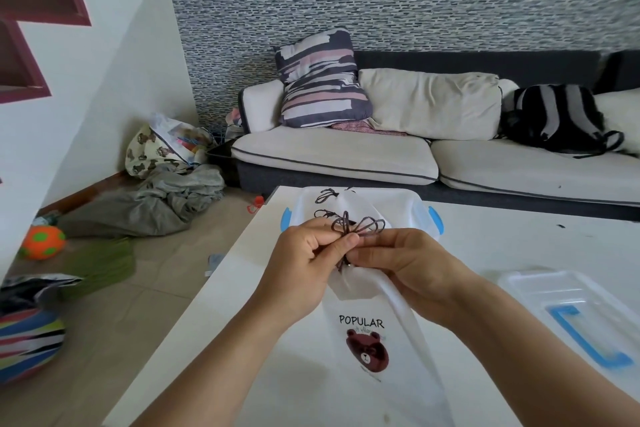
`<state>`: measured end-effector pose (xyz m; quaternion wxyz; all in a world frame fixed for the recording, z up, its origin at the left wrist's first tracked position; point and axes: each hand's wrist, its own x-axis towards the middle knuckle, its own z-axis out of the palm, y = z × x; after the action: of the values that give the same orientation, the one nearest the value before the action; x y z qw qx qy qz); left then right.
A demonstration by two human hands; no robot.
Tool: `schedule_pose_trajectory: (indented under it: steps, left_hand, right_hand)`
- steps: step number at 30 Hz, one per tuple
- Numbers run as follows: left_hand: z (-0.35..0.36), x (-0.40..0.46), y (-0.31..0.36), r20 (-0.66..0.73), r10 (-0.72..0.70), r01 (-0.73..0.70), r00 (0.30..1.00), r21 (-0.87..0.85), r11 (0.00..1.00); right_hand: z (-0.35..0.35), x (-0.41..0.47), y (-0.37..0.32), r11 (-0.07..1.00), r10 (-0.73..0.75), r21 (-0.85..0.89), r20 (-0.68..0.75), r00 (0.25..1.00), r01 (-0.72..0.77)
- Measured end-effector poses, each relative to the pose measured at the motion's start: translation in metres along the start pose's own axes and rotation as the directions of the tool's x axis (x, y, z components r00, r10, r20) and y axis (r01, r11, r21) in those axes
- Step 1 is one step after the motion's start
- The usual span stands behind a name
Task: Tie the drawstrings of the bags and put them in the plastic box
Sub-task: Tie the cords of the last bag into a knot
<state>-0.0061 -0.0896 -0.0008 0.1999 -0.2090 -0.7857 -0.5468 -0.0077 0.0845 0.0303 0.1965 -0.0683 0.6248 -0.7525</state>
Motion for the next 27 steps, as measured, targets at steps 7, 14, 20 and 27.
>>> schedule_pose_trajectory:
  steps: [7,14,20,27]
  left_hand:
    - [0.000,-0.002,-0.001,0.000,-0.014,0.014,1.000,-0.007,1.000]
    - [-0.001,-0.002,0.001,-0.055,-0.028,0.029,0.998,0.029,0.999]
    - [-0.002,-0.005,0.003,-0.046,-0.158,0.154,0.986,-0.077,0.985]
    - [-0.004,-0.005,0.005,-0.054,-0.222,0.213,0.974,-0.132,0.968]
  right_hand:
    - [0.014,0.000,0.005,0.987,-0.097,-0.143,-0.157,0.983,0.075]
    - [0.025,0.004,0.014,0.884,-0.290,-0.431,-0.200,0.936,0.182]
    - [0.017,0.005,0.010,0.990,-0.136,0.013,-0.128,0.982,0.139]
    - [0.006,0.003,0.007,0.974,0.058,0.214,0.091,0.994,-0.076]
